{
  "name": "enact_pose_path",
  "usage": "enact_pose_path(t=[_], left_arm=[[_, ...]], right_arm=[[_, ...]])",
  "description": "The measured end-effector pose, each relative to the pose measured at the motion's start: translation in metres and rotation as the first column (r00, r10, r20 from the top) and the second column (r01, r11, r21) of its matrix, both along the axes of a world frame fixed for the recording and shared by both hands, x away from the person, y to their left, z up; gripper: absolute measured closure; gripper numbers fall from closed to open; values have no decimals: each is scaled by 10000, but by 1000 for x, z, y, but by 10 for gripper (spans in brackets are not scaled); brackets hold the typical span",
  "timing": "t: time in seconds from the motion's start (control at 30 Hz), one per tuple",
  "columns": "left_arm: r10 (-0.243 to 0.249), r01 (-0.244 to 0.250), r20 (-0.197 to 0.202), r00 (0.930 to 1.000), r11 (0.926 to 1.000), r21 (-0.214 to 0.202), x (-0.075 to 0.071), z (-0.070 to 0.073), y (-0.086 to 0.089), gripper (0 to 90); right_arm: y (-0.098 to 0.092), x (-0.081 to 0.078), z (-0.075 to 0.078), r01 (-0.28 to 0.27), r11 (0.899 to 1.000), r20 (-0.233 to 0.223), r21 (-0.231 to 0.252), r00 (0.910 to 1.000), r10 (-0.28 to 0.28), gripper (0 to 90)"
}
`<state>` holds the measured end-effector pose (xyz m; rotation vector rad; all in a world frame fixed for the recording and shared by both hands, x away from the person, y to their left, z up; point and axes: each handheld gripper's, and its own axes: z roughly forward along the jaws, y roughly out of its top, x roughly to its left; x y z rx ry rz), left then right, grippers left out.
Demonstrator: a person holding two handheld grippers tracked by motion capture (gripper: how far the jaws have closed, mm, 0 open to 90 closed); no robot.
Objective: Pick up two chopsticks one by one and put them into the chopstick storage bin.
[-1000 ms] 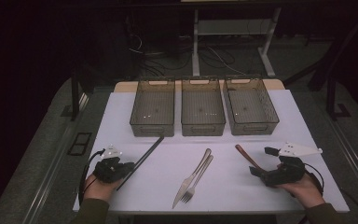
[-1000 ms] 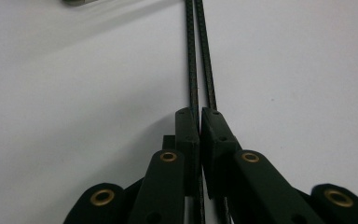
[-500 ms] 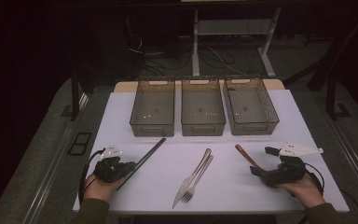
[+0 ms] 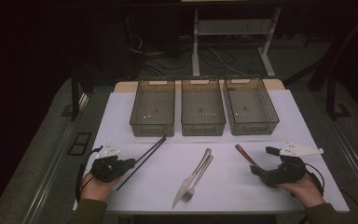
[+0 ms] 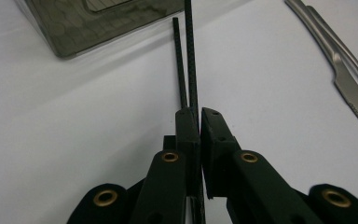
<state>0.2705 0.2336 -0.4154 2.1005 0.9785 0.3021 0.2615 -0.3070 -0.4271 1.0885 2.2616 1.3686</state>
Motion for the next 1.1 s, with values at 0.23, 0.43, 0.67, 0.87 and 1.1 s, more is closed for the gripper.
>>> enact_pose_path(t=[0.23, 0.43, 0.67, 0.87, 1.1], left_arm=[[-480, 480, 37, 9988, 9986, -203, 0, 5, -1, 854], [-763, 766, 97, 9970, 9964, -353, -2, 9, -7, 854], [-1138, 1149, 268, 9931, 9924, -449, 1, 17, -12, 854], [-1321, 1344, 463, 9902, 9895, -523, 1, 22, -16, 854], [-1438, 1480, 648, 9875, 9868, -656, 5, 29, -21, 854]], right_arm=[[1, 1, -4, 22, 9998, -151, 182, 9999, -19, 2], [2, 3, -6, -189, 9995, -213, 266, 9996, 194, 2], [0, 3, -6, -201, 9995, -282, 224, 9994, 207, 2], [1, 2, -6, -214, 9996, -281, 170, 9994, 218, 2], [0, 3, -6, -189, 9997, -281, 155, 9994, 193, 2]])
